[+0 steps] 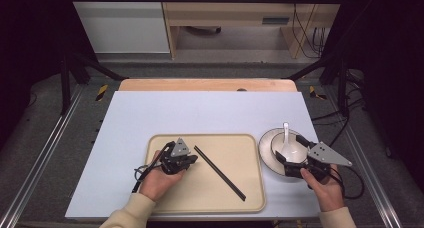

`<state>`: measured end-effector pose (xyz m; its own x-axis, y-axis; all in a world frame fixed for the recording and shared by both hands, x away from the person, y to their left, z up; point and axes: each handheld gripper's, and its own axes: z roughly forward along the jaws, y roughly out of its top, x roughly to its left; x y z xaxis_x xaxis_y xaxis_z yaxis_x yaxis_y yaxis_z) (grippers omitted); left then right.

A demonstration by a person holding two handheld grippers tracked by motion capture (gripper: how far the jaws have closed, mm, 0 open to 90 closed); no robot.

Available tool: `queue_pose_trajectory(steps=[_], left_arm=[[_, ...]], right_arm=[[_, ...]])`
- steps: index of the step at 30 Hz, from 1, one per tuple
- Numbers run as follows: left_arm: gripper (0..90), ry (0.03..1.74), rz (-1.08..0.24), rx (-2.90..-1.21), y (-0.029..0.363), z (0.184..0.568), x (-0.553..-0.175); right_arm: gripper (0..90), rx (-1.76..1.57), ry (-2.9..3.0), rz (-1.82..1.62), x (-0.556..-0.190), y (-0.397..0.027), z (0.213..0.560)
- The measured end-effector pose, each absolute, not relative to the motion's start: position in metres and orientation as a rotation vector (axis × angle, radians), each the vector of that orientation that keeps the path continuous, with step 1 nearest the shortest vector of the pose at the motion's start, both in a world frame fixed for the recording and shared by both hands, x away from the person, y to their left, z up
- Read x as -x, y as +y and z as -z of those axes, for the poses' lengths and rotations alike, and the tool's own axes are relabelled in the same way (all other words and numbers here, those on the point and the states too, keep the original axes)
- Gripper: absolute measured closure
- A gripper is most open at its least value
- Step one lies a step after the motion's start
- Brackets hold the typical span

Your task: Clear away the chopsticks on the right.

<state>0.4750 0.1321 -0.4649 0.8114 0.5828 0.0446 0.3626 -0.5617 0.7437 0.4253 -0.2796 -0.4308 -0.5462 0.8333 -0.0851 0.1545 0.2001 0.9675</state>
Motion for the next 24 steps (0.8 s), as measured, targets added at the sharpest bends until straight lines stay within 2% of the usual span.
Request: queue_pose_trajectory(steps=[5, 24], left_arm=[[89.6, 0.686, -0.370, -2.249, 0.125, 0.468, -0.481], [89.4, 0.638, -0.388, -2.299, 0.102, 0.473, -0.511]], right_arm=[[7.2, -0.899, 1.887, -1.408, -0.423, -0.276, 0.434], [10.7, -0.849, 1.946, -1.410, -0.420, -0.262, 0.443]])
